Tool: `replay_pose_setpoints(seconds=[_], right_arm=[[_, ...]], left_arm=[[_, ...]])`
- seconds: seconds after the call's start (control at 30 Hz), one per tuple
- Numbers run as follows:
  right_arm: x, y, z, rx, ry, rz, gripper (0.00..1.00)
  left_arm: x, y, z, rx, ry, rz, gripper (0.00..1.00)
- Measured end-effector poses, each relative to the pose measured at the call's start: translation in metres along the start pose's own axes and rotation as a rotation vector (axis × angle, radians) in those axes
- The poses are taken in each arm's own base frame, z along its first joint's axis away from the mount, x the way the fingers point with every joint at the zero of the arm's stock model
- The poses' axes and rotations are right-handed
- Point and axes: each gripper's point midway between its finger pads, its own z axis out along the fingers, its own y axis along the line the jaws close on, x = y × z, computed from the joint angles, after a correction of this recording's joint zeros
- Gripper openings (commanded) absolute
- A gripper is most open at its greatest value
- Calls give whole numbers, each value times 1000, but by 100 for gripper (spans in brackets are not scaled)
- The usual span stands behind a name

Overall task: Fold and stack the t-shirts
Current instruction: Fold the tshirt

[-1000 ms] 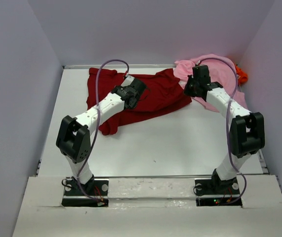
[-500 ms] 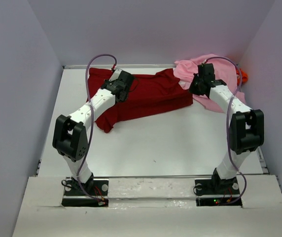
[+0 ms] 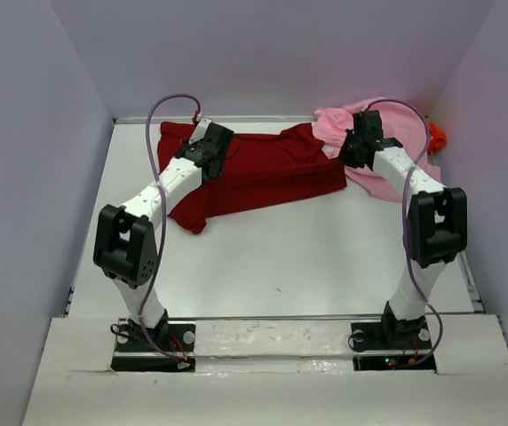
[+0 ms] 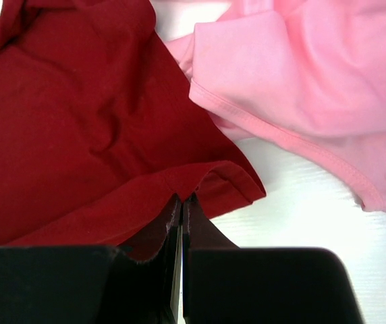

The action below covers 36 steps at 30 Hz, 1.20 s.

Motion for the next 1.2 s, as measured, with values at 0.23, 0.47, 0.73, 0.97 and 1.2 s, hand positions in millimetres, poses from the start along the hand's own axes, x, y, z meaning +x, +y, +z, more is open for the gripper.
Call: replay_pose_setpoints(seconds=[0.23, 0.47, 0.73, 0.97, 1.2], right_arm=[[-12, 8, 17, -2, -2, -1, 0], [-19, 15, 47, 1, 10, -2, 0], [-6, 14, 85, 19, 56, -9, 0], [16, 8, 119, 35, 109, -12, 0], [14, 10, 121, 23, 109, -26, 56]], left_arm=[[8, -12, 26, -12, 40, 24, 0], [-7, -17, 42, -20, 36, 8, 0], [-5, -31, 70, -36, 67, 28, 0], [17, -45, 96, -42, 131, 74, 0], [25, -41, 108, -67, 153, 60, 75]])
